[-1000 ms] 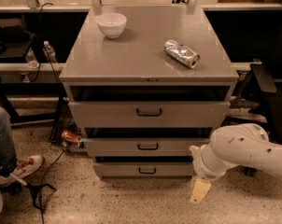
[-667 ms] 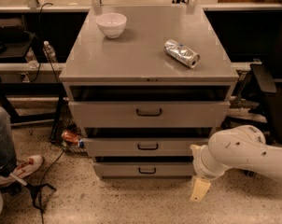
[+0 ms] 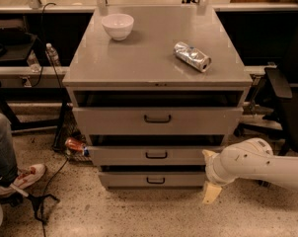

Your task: Open middle drawer

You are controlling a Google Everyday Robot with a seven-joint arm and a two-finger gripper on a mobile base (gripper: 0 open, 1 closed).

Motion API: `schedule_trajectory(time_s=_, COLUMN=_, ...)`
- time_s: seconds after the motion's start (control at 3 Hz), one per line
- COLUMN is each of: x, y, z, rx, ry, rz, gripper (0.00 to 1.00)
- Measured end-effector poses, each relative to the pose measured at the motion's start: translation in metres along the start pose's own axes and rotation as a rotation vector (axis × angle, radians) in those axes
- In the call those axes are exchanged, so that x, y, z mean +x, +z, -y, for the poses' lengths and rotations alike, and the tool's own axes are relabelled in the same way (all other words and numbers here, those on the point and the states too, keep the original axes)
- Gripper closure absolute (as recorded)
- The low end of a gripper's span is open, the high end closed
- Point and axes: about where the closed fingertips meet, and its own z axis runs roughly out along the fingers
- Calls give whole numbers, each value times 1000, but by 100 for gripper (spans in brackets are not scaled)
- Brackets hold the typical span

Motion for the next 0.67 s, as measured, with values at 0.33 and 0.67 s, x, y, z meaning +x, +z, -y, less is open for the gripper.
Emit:
schedule_trajectory(time_s=0.33, x=0, y=0, z=0, rx=0, ry=0, rz=0, gripper=0)
schedule_trajectory(time_s=0.67, x=6, y=30, z=12, rx=15, ry=-56, rz=48, gripper=0)
